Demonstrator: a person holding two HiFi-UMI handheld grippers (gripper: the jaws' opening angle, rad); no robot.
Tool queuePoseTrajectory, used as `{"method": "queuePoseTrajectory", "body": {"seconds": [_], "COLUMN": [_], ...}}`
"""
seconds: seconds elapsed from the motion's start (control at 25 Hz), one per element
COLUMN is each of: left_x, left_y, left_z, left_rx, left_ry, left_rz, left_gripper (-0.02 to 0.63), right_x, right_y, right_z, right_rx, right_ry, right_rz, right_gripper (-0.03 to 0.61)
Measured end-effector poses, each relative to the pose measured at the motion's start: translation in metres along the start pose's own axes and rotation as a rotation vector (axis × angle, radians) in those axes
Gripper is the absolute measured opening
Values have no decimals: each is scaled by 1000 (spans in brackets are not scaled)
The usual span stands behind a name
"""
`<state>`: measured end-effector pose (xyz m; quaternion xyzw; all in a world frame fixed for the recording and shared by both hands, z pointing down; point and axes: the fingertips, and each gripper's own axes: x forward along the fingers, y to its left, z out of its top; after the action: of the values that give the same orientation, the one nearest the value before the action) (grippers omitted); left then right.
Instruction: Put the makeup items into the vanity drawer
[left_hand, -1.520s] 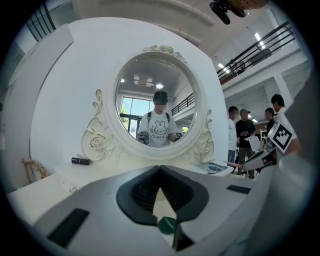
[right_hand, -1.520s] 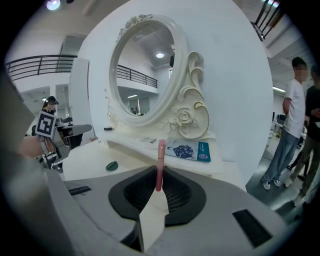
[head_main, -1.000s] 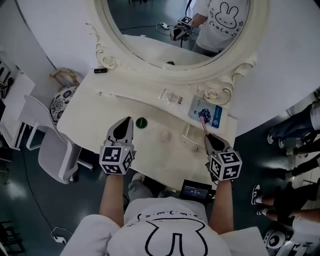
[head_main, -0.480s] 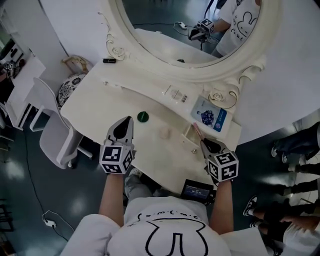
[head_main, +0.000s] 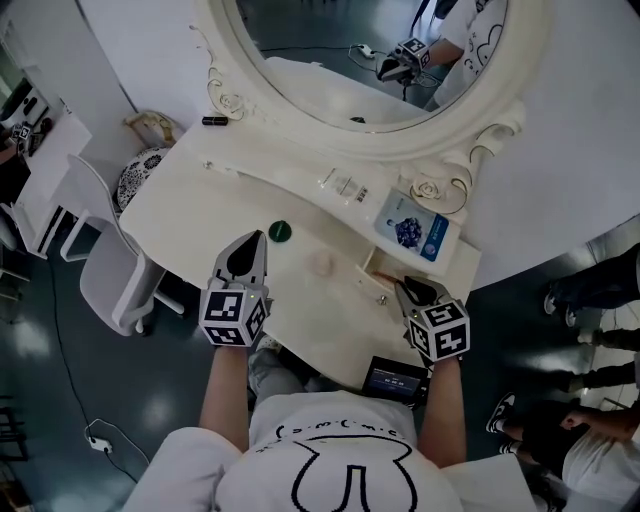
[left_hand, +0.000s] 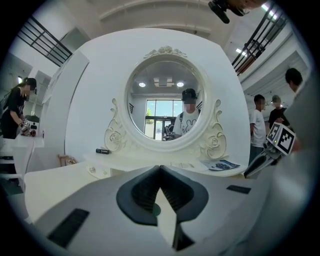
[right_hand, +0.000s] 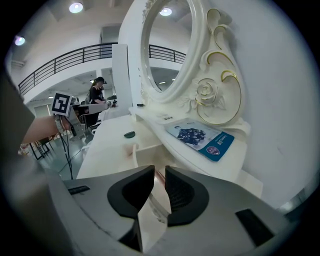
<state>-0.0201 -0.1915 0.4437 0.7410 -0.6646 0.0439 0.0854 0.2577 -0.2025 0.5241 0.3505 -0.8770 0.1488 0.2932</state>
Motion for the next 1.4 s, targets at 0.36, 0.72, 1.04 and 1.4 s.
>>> {"method": "queuePoseTrajectory", "body": {"seconds": [0.36, 0.72, 1.04, 1.4], "left_x": [-2, 5, 12, 21], "left_y": [-4, 4, 22, 52], "left_z": [13, 34, 47, 62], "left_rx": [20, 47, 50, 81], "left_ry": [-17, -49, -68, -76], "left_rz": [-41, -111, -182, -281], "left_gripper": [14, 14, 14, 14], "right_x": [-34, -60, -66, -72], "right_y": [-24, -27, -4, 21], "right_z": [41, 63, 76, 96], "right_rx": [119, 161, 148, 193], "right_ry": [-228, -339, -360, -418], "right_rz": [-151, -300, -372, -506], "right_gripper": [74, 67, 21, 21]}}
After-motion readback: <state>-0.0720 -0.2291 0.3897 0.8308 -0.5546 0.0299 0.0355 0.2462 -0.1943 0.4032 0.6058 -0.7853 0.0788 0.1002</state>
